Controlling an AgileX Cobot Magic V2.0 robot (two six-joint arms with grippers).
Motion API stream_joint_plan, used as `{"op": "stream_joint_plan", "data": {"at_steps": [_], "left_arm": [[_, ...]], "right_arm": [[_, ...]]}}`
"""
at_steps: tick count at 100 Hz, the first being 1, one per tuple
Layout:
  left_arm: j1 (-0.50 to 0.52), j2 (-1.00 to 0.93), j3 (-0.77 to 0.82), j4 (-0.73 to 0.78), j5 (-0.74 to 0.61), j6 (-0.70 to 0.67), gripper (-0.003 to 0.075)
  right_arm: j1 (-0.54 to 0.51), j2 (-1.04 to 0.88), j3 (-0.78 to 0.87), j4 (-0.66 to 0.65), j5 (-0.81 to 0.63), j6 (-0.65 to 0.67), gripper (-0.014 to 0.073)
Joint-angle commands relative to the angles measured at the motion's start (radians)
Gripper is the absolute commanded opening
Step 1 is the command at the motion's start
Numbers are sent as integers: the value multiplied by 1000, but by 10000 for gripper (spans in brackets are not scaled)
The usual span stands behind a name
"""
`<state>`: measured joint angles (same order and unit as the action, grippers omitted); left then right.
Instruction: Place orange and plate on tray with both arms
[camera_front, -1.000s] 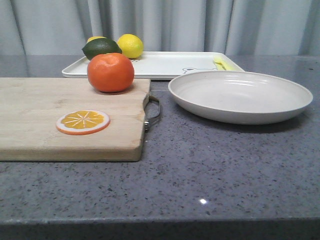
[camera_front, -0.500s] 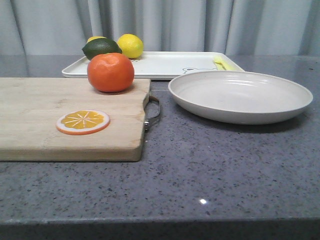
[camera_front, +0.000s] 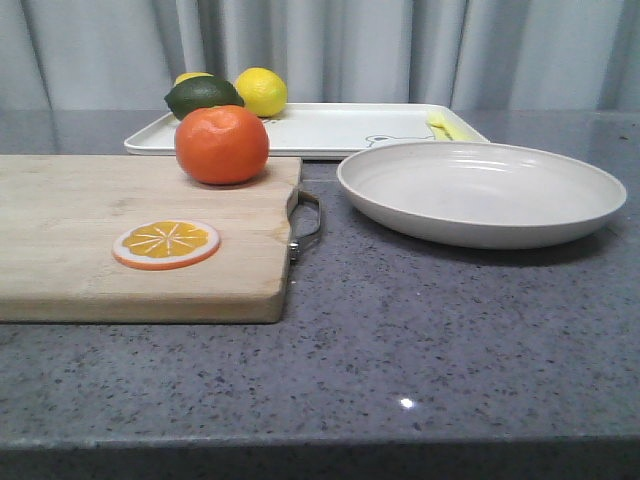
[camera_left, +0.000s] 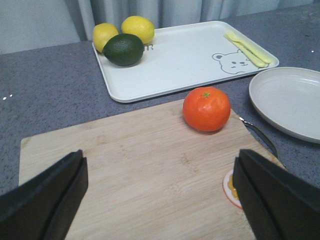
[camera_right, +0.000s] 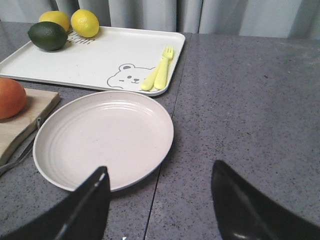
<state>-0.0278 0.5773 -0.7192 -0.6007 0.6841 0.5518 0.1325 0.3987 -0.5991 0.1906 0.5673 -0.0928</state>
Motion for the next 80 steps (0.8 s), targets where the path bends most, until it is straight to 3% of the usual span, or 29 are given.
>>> {"op": "stream_joint_plan", "data": {"at_steps": [1,33,47,64,80], "left_arm": [[2,90,-79,-108,-66,111,564],[-44,415,-246,-385,-58,478,564],[-155,546,-299,-382,-95,486,564],[-291,675,-344,-364,-235,497,564],[-350,781,-395,-351,-264,497,564]], "right_arm": [[-3,17,-34,7,-87,-4,456],[-3,17,-34,7,-87,-4,456],[-3,17,-34,7,-87,-4,456],[-3,17,-34,7,-87,-4,456],[-3,17,-34,7,-87,-4,456]]}}
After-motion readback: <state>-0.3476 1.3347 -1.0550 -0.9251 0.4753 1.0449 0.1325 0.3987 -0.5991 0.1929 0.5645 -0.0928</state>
